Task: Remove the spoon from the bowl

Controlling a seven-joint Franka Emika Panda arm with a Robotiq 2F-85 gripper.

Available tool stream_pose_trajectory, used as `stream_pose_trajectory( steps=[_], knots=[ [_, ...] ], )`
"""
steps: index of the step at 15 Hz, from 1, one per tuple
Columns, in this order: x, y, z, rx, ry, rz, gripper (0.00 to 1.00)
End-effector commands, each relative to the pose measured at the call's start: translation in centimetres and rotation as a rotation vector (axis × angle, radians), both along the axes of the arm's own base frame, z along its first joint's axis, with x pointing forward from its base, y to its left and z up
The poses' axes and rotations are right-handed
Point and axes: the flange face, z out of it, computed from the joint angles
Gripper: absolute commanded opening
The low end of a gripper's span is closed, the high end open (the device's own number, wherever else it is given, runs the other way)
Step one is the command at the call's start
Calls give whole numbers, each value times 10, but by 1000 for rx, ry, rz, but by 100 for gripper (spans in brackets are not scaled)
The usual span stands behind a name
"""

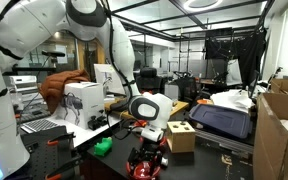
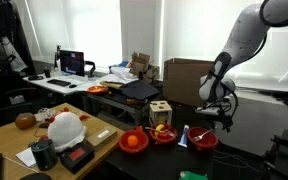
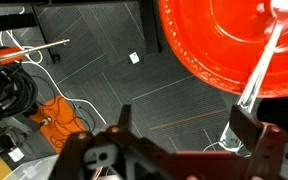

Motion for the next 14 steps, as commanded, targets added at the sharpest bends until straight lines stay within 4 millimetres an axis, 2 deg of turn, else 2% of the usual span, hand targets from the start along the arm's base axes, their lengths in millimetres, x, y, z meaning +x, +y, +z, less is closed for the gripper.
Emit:
stream_pose_trajectory(
  steps=[1,7,9,14],
  knots=[
    [3,6,-3,6,20,-59,100],
    [5,13,-16,-4,25,-93,100],
    [3,12,-13,1,26,-88,100],
    [-1,6,10,-3,-2,-80,100]
  ],
)
